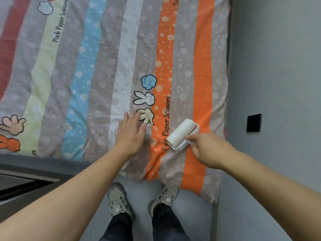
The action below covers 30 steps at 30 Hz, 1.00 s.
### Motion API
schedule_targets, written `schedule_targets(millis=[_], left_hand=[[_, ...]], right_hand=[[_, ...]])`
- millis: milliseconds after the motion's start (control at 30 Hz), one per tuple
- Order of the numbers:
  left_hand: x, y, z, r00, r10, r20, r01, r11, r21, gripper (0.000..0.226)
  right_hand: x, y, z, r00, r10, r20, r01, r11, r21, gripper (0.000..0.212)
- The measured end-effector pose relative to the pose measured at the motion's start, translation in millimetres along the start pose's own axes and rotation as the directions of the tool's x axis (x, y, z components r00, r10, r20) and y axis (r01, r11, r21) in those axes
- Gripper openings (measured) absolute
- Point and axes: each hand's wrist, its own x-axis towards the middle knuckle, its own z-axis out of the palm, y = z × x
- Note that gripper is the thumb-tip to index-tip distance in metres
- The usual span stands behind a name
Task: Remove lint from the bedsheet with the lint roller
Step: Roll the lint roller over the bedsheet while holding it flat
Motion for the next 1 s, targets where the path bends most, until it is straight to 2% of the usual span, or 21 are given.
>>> schedule_targets(millis=[67,167,300,433,567,733,833,900,1000], left_hand=[[6.2,5.7,3.5,1.000,0.002,0.030,-0.003,0.999,0.035,0.056],[14.3,12.5,8.4,0.998,0.058,0.028,-0.059,0.997,0.040,0.059],[25.9,23.2,16.0,0.998,0.061,0.019,-0.062,0.994,0.089,0.064],[33.8,39.6,25.4,0.998,0.011,0.063,-0.019,0.992,0.128,0.066],[35.7,44.7,34.5,0.991,-0.057,0.124,0.029,0.976,0.216,0.065],[33.0,46.4,43.5,0.984,-0.068,0.164,0.014,0.951,0.308,0.065],[28.9,52.2,49.5,0.980,-0.083,0.179,0.011,0.928,0.372,0.069],[26.2,54.3,51.8,0.978,-0.082,0.194,-0.002,0.917,0.399,0.071],[23.4,55.7,53.3,0.972,-0.085,0.219,-0.010,0.917,0.399,0.071]], right_hand=[[-12.0,7.9,-12.3,0.999,0.000,0.039,-0.002,0.999,0.038,0.035],[-20.6,17.9,-39.6,0.999,0.024,0.043,-0.033,0.977,0.210,0.034],[16.1,27.0,-62.4,0.974,0.070,-0.215,0.003,0.946,0.324,0.035],[66.7,29.0,-61.7,0.952,0.070,-0.299,0.017,0.960,0.278,0.036],[69.3,42.9,-33.8,0.967,0.096,-0.236,-0.041,0.974,0.225,0.037],[1.4,82.2,-4.9,0.979,0.176,-0.100,-0.150,0.962,0.226,0.043],[-16.4,98.8,-6.4,0.982,0.183,-0.055,-0.169,0.966,0.198,0.040],[-24.3,103.3,-21.9,0.983,0.178,0.033,-0.181,0.966,0.182,0.038],[-34.4,109.0,-49.5,0.966,0.192,0.176,-0.241,0.914,0.325,0.035]])
